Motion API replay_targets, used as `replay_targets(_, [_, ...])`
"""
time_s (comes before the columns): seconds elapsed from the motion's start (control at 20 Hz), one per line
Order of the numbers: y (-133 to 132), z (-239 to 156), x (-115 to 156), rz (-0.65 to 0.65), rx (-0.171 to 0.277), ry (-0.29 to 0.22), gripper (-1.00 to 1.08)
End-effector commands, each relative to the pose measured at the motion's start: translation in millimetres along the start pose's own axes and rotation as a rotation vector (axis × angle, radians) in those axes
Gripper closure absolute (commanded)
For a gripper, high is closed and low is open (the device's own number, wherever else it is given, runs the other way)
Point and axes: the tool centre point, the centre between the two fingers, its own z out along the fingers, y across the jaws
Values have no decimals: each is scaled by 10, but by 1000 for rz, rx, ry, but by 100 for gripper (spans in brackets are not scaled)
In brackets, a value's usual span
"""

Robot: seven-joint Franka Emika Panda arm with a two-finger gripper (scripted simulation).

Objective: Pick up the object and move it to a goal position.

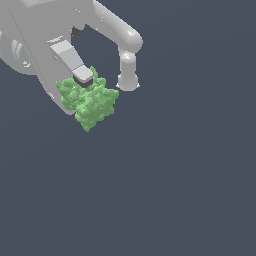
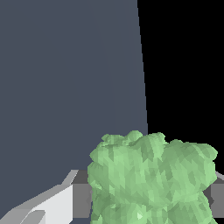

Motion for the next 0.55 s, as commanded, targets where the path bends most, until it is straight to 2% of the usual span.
replay_targets(0.0, [65,-86,14,-27,-25,24,108])
replay_targets(0.25, [132,-191,23,-56,-52,54,108])
replay_targets(0.5, [149,-216,26,-64,-59,64,108])
